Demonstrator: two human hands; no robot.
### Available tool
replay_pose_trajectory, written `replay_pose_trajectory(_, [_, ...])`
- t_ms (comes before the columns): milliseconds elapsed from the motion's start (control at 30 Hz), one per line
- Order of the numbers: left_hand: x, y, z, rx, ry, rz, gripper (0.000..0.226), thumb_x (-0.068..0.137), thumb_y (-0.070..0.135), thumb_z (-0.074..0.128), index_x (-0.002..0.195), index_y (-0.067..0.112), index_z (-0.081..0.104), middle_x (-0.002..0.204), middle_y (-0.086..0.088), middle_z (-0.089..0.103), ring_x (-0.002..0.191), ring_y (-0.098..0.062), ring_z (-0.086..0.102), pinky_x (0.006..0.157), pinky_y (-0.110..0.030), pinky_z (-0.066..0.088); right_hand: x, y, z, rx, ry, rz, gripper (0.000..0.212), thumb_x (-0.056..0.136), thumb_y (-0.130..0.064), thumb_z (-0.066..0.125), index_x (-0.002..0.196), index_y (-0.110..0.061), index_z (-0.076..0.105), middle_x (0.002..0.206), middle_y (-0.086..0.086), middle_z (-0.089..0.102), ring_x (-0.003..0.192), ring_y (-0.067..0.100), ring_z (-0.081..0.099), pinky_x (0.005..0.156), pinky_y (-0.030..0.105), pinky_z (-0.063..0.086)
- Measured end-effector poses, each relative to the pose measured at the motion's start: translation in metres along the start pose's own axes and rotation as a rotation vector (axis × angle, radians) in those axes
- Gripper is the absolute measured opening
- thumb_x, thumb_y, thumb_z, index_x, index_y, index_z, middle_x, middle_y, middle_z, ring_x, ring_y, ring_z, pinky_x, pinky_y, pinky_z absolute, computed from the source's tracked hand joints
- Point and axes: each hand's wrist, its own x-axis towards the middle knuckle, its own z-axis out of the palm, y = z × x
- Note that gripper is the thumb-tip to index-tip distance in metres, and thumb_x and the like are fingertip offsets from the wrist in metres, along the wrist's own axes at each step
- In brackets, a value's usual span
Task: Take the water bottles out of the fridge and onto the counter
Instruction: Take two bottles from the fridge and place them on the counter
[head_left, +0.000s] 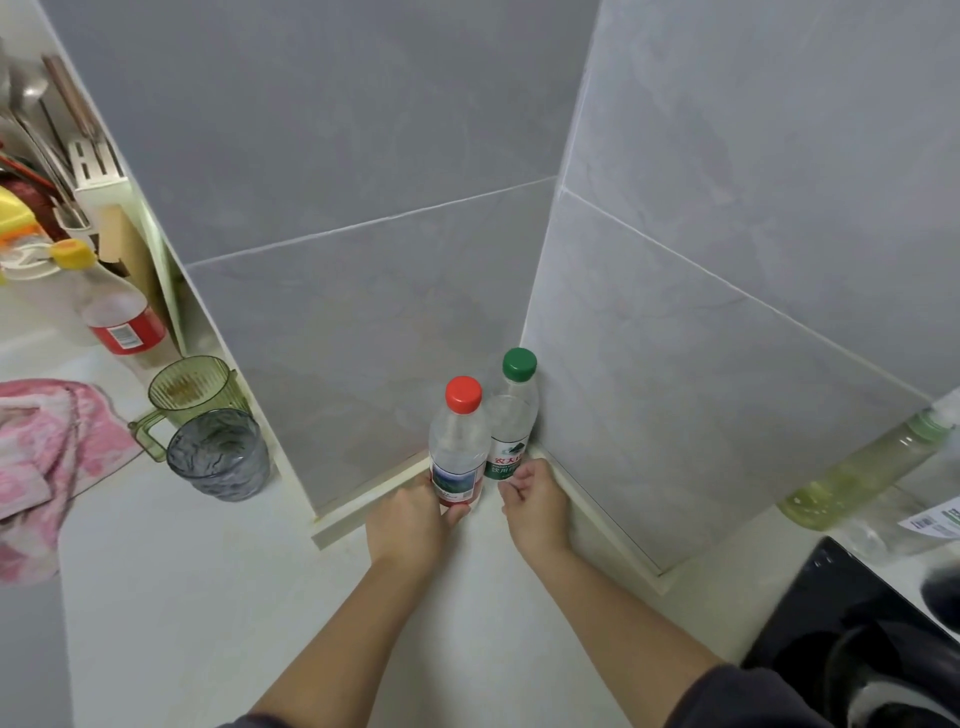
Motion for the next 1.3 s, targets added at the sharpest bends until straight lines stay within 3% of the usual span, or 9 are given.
replay_pose_trajectory(233, [-0.002, 0.003, -0.003, -0.03, -0.043, -0.033, 0.047, 0.085, 0.071, 0.051, 0.09, 0.025, 0.053, 0.09, 0.001, 0.07, 0.082, -0.022, 0.067, 0.058, -0.025, 0.038, 0.002, -0.004, 0.0, 0.045, -0.019, 0.057, 0.02, 0.088, 0.003, 0.064, 0.089, -0.01, 0.048, 0.075, -0.001, 0.054, 0.084, 0.036, 0.065, 0.079, 0.056, 0.055])
replay_pose_trajectory(400, [0.0, 0.003, -0.004, -0.025, -0.067, -0.043, 0.047, 0.086, 0.066, 0.055, 0.104, 0.023, 0.059, 0.093, 0.001, 0.07, 0.085, -0.022, 0.067, 0.059, -0.025, 0.038, 0.002, 0.0, -0.005, 0.066, -0.086, 0.054, 0.013, 0.09, 0.002, 0.06, 0.096, -0.006, 0.052, 0.077, 0.0, 0.057, 0.069, 0.022, 0.061, 0.076, 0.057, 0.056])
replay_pose_trajectory(500, [-0.007, 0.001, -0.007, -0.006, -0.077, -0.041, 0.052, 0.089, 0.067, 0.048, 0.111, 0.022, 0.059, 0.099, -0.001, 0.07, 0.092, -0.024, 0.067, 0.064, -0.026, 0.041, -0.006, 0.004, -0.016, 0.062, -0.149, 0.046, 0.02, 0.093, 0.0, 0.057, 0.112, -0.002, 0.058, 0.097, 0.01, 0.065, 0.089, 0.031, 0.065, 0.087, 0.053, 0.054])
replay_pose_trajectory(600, [-0.024, -0.008, -0.015, -0.032, -0.082, -0.05, 0.049, 0.091, 0.061, 0.051, 0.121, 0.022, 0.053, 0.11, -0.001, 0.068, 0.1, -0.024, 0.066, 0.069, -0.029, 0.047, -0.026, 0.01, -0.033, -0.03, -0.268, 0.011, 0.039, 0.094, -0.006, 0.06, 0.132, -0.005, 0.053, 0.13, 0.01, 0.06, 0.109, 0.02, 0.058, 0.1, 0.031, 0.045])
replay_pose_trajectory(700, [-0.06, -0.021, -0.029, -0.085, -0.025, -0.05, 0.058, 0.089, 0.056, 0.057, 0.135, 0.024, 0.041, 0.125, 0.002, 0.057, 0.112, -0.022, 0.057, 0.071, -0.033, 0.046, -0.051, 0.015, -0.055, -0.219, -0.345, -0.162, 0.056, 0.092, -0.017, 0.065, 0.144, -0.012, 0.045, 0.143, 0.003, 0.048, 0.132, 0.017, 0.044, 0.104, 0.019, 0.031])
replay_pose_trajectory(833, [-0.127, -0.036, -0.049, -0.178, 0.059, -0.052, 0.082, 0.087, 0.054, 0.063, 0.152, 0.022, 0.024, 0.149, -0.001, 0.036, 0.131, -0.025, 0.038, 0.093, -0.037, 0.046, -0.087, 0.011, -0.085, -0.347, -0.382, -0.343, 0.068, 0.095, -0.033, 0.061, 0.154, -0.021, 0.03, 0.161, -0.001, 0.026, 0.15, 0.017, 0.018, 0.121, 0.033, 0.018])
replay_pose_trajectory(967, [-0.201, -0.044, -0.066, -0.303, 0.131, -0.122, 0.09, 0.086, 0.053, 0.064, 0.156, 0.021, 0.017, 0.161, -0.006, 0.02, 0.147, -0.026, 0.019, 0.114, -0.039, 0.029, -0.129, 0.002, -0.111, -0.534, -0.42, -0.463, 0.071, 0.098, -0.049, 0.048, 0.157, -0.034, 0.011, 0.166, -0.004, 0.002, 0.153, 0.018, -0.007, 0.123, 0.046, 0.003])
replay_pose_trajectory(1067, [-0.259, -0.049, -0.07, -0.346, 0.199, -0.143, 0.089, 0.086, 0.052, 0.064, 0.156, 0.023, 0.017, 0.162, -0.004, 0.018, 0.149, -0.025, 0.014, 0.117, -0.041, 0.024, -0.165, -0.001, -0.125, -0.692, -0.421, -0.587, 0.07, 0.098, -0.057, 0.036, 0.156, -0.039, 0.001, 0.166, -0.006, -0.01, 0.151, 0.019, -0.018, 0.119, 0.051, -0.011])
replay_pose_trajectory(1300, [-0.363, -0.076, -0.065, -0.423, 0.225, -0.297, 0.083, 0.087, 0.045, 0.066, 0.154, 0.02, 0.024, 0.162, -0.003, 0.02, 0.149, -0.02, 0.014, 0.119, -0.038, 0.021, -0.225, -0.009, -0.128, -0.813, -0.503, -0.757, 0.07, 0.099, -0.06, 0.028, 0.155, -0.039, -0.008, 0.165, -0.002, -0.017, 0.15, 0.025, -0.021, 0.119, 0.056, -0.011])
